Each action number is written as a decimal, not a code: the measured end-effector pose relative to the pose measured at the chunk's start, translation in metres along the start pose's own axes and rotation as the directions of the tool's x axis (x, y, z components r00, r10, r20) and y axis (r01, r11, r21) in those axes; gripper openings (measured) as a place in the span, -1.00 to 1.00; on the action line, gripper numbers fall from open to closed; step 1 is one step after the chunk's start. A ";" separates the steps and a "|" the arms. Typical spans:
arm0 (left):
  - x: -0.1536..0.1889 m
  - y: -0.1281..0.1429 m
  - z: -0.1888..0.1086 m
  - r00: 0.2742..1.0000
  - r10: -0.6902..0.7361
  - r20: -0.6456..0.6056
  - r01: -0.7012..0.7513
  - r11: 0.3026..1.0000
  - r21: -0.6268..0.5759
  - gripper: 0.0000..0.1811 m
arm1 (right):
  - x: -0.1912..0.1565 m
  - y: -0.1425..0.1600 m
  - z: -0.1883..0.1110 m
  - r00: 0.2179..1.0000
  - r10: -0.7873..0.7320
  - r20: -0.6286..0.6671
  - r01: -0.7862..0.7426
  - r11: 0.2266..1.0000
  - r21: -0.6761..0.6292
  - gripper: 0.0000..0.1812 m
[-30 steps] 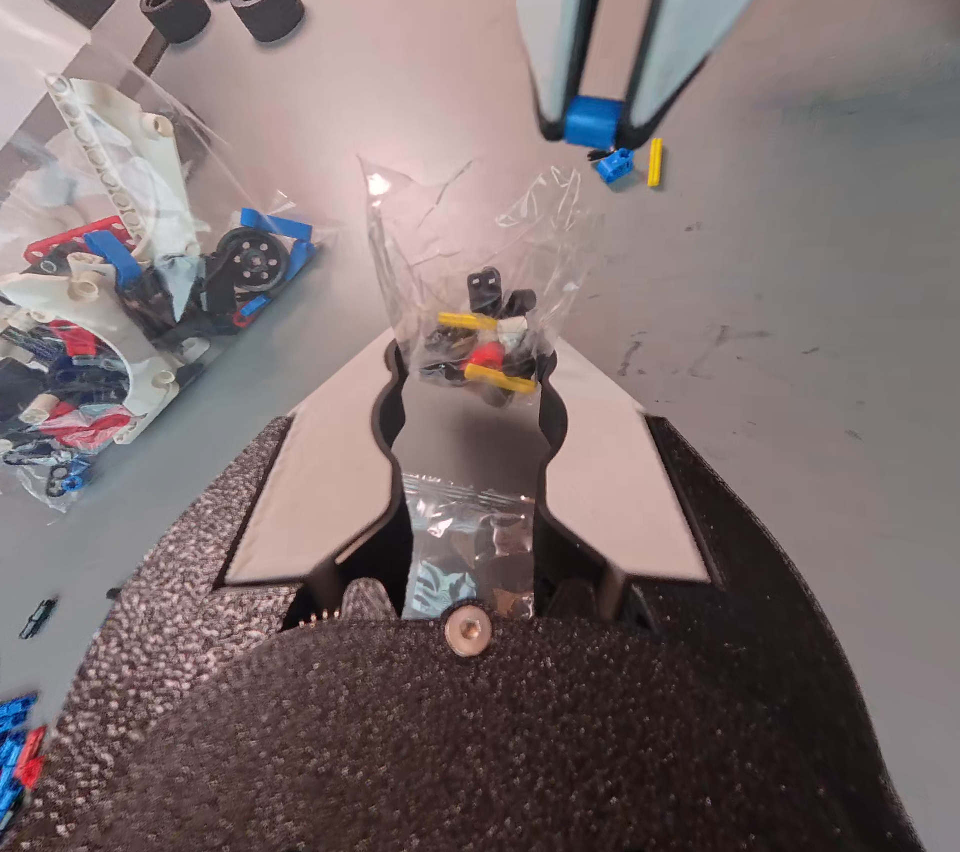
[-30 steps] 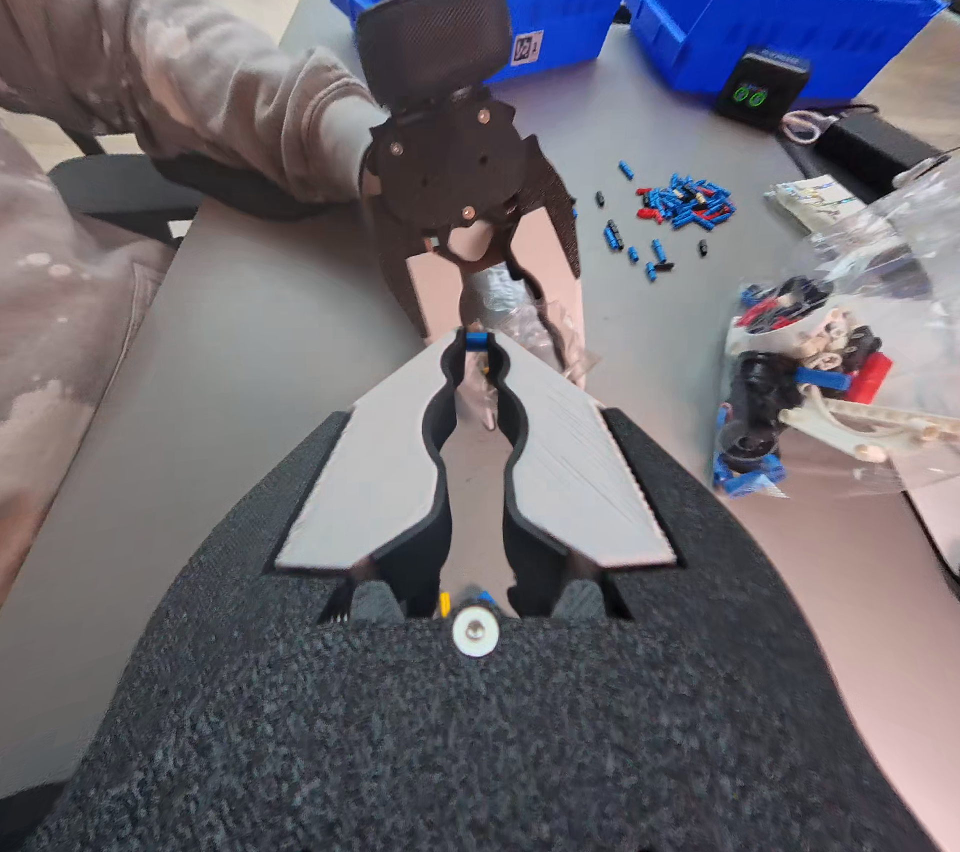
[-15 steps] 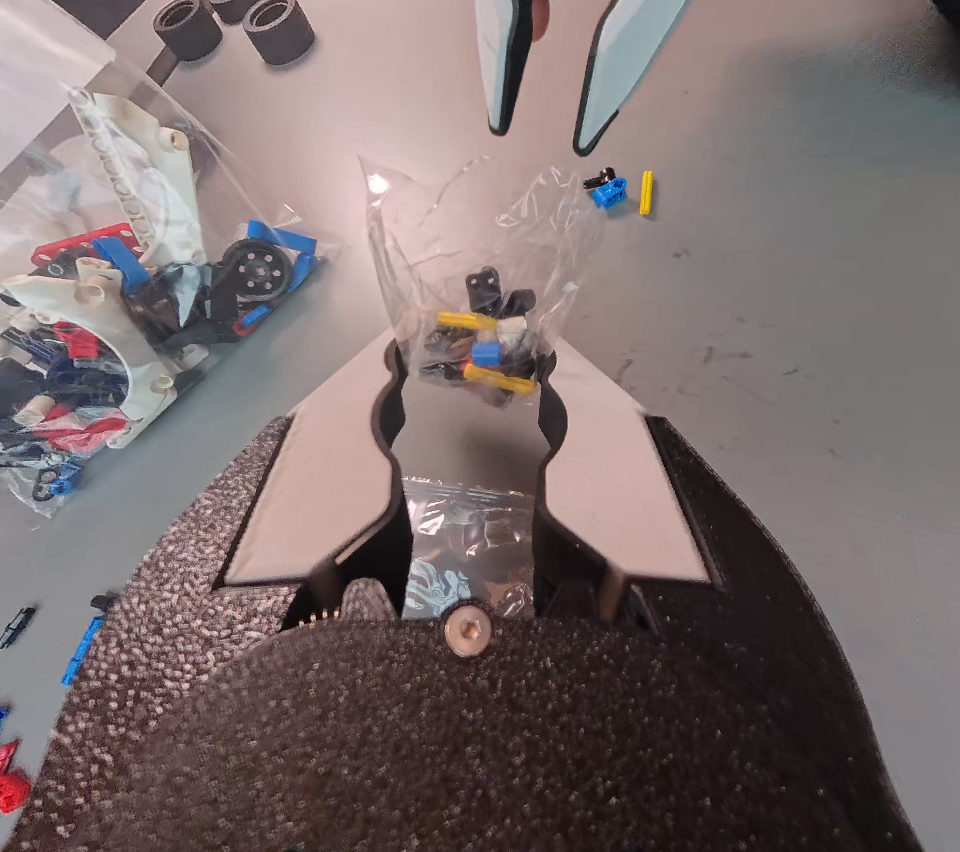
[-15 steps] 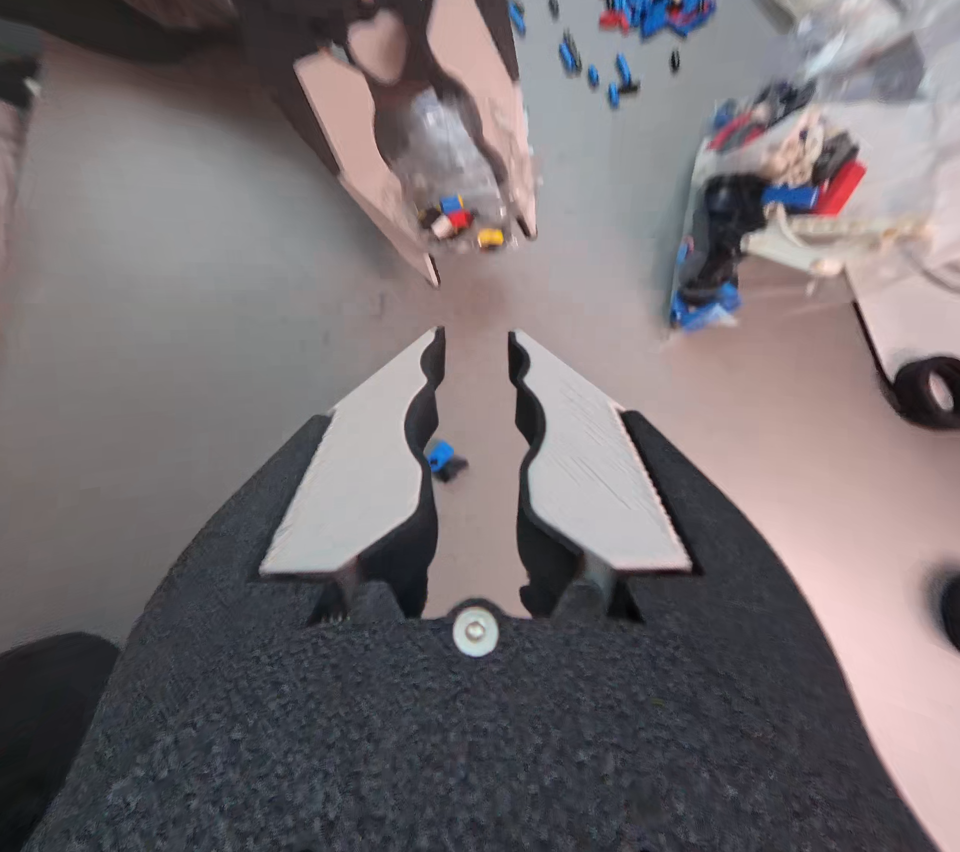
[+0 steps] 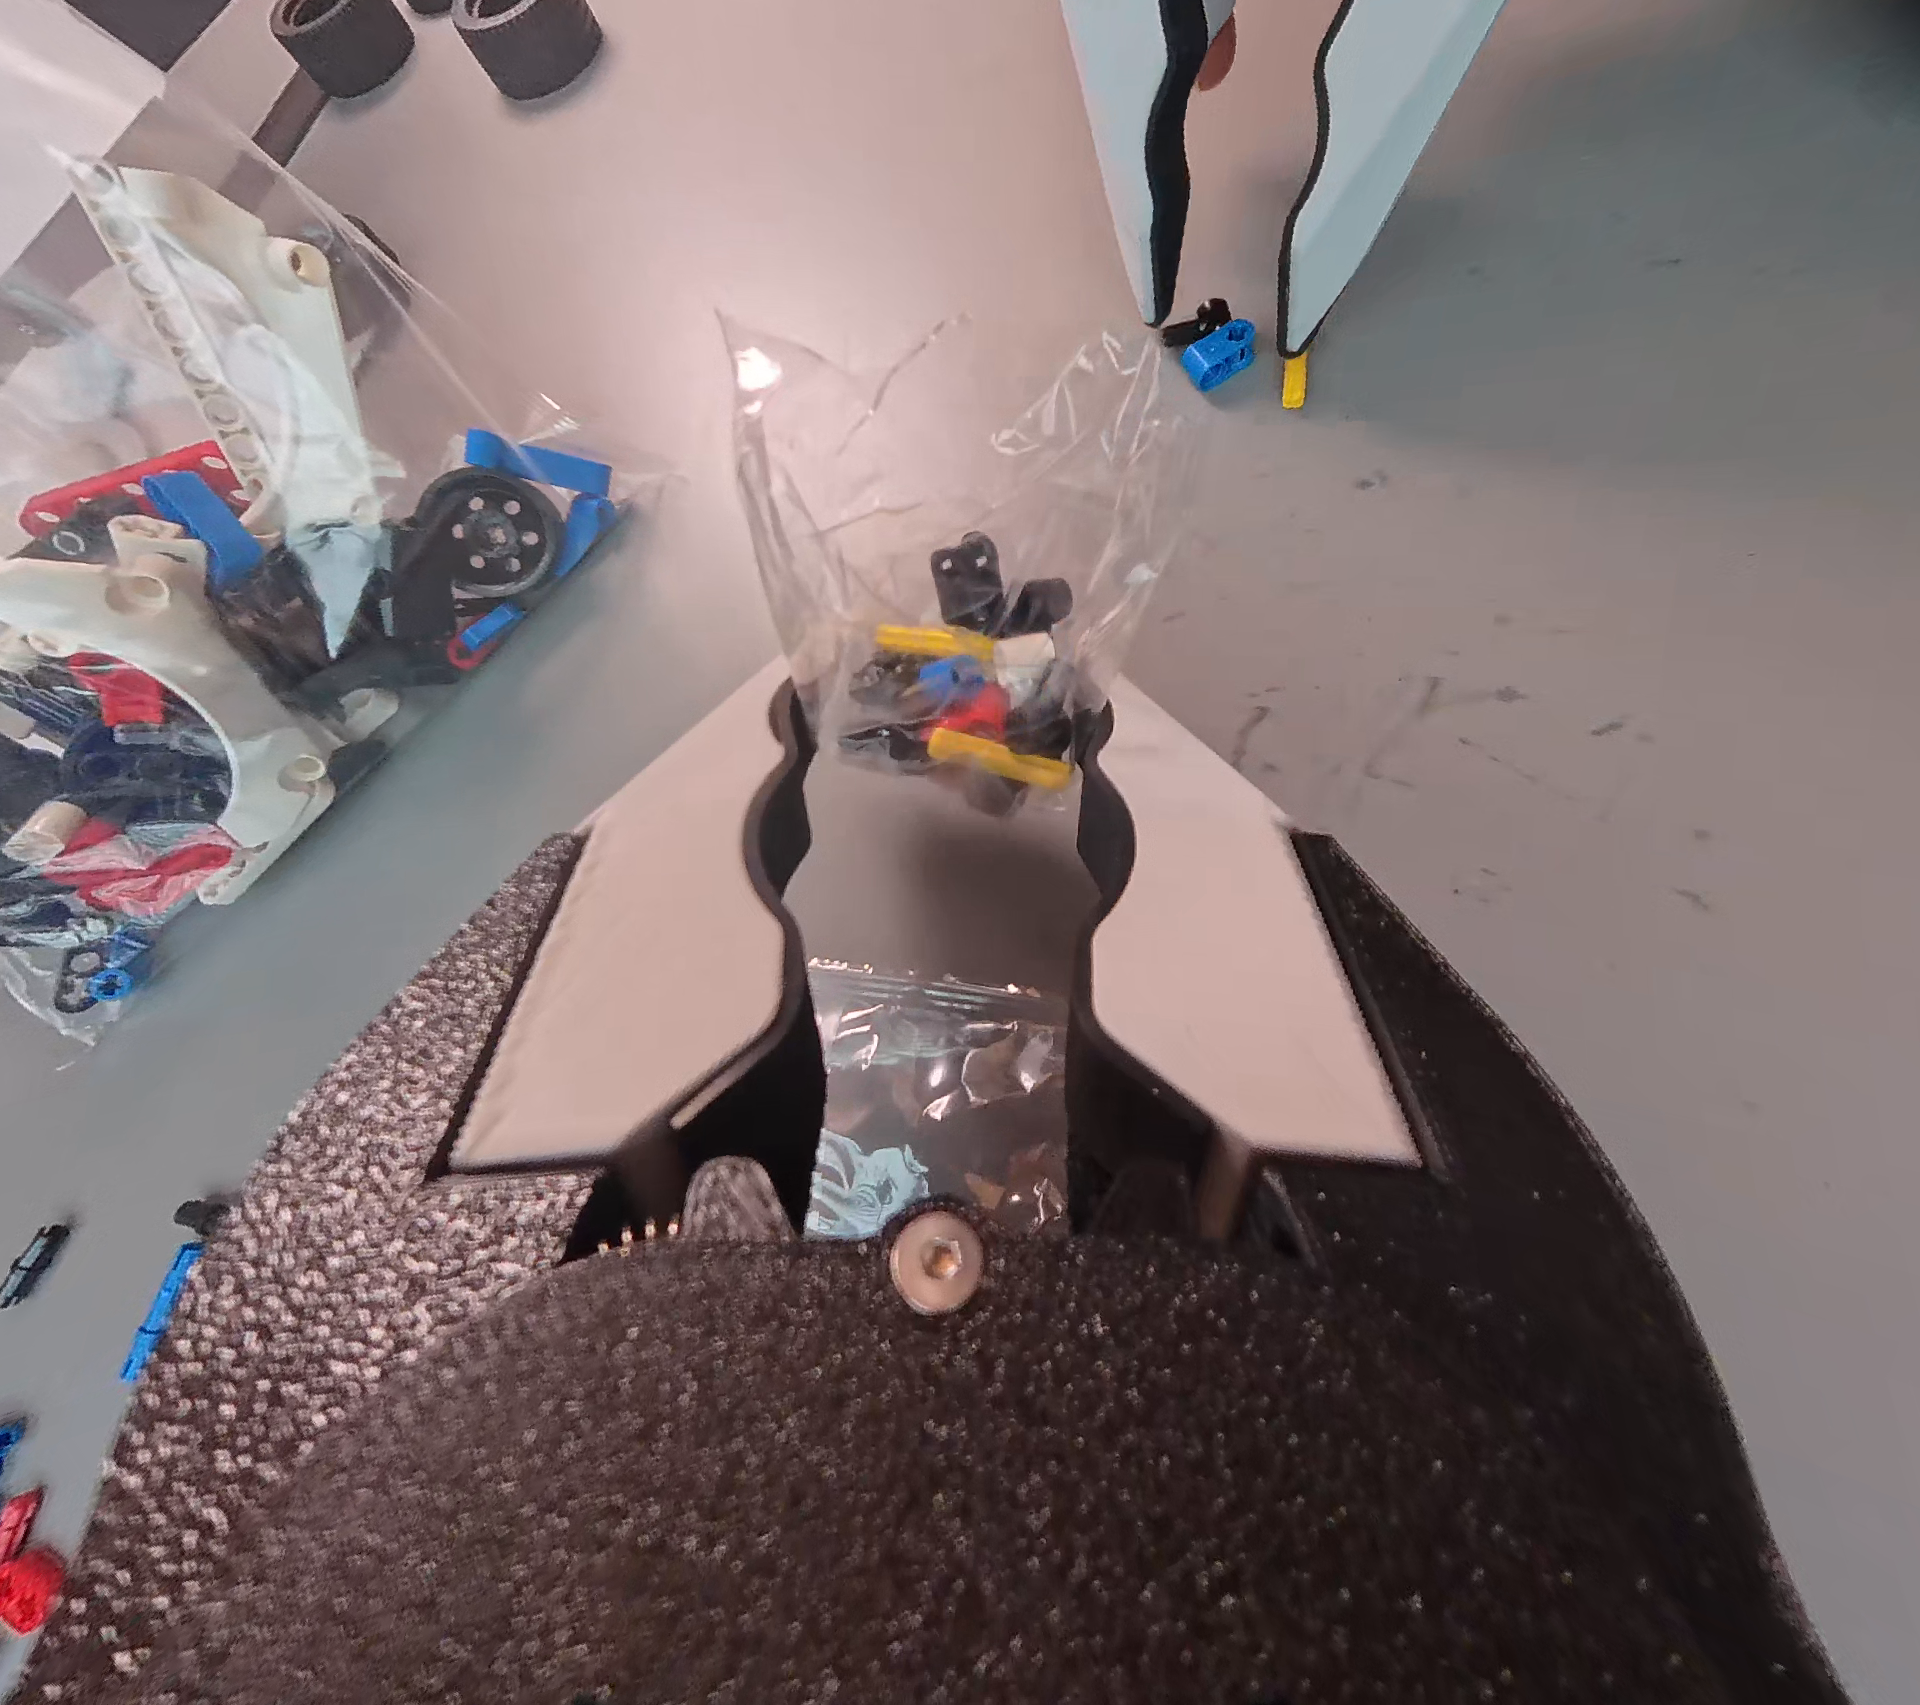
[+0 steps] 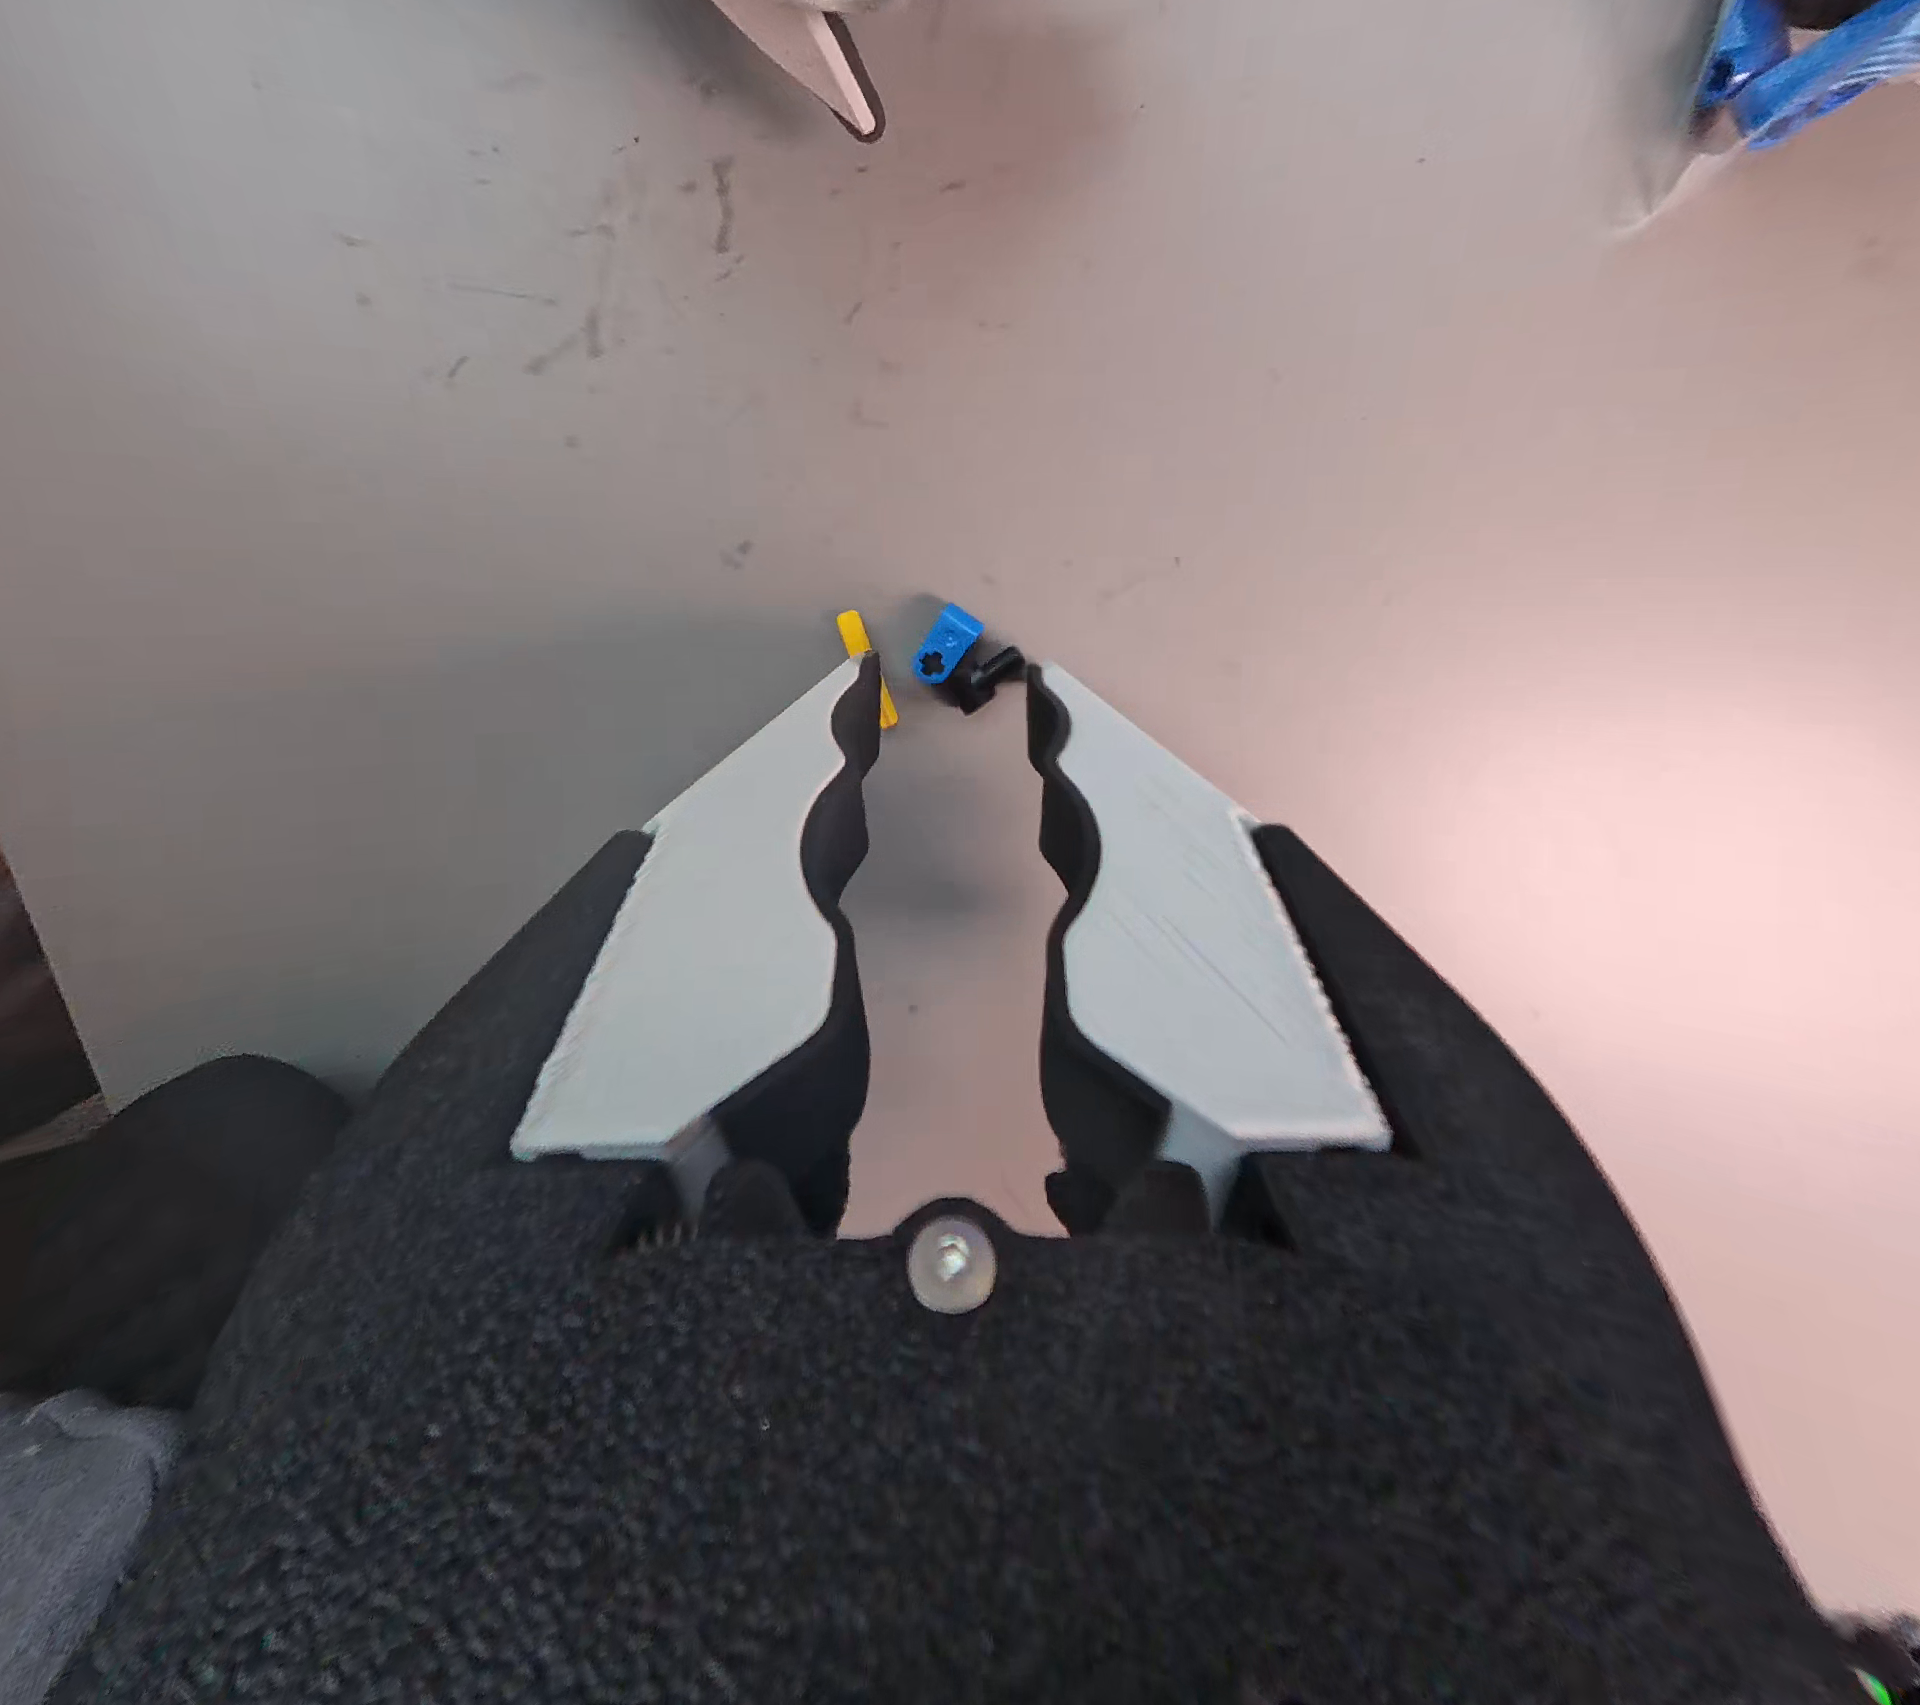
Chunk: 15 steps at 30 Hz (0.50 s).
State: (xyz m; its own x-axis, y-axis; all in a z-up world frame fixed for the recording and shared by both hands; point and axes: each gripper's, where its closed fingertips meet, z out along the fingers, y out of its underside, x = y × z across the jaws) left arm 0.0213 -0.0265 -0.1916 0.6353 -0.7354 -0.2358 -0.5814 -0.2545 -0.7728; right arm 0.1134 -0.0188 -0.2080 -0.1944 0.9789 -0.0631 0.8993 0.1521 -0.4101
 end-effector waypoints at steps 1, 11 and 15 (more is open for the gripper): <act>0.000 0.000 0.000 1.000 0.001 0.000 -0.001 1.000 0.000 -0.47 | 0.000 -0.001 0.001 1.000 -0.006 -0.004 0.006 1.000 -0.004 -0.70; 0.000 0.000 0.000 1.000 0.000 -0.003 0.000 1.000 -0.002 -0.46 | -0.004 -0.005 0.003 1.000 -0.023 -0.013 0.023 1.000 -0.004 -0.90; 0.001 0.001 0.000 1.000 0.000 -0.004 0.000 1.000 -0.003 -0.47 | -0.002 -0.006 0.002 0.999 -0.031 -0.014 0.031 0.999 0.011 -0.92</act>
State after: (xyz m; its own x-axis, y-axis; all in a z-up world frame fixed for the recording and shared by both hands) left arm 0.0214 -0.0272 -0.1922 0.6332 -0.7379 -0.2337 -0.5831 -0.2561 -0.7710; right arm 0.1077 -0.0218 -0.2074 -0.2167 0.9755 -0.0372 0.8882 0.1812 -0.4222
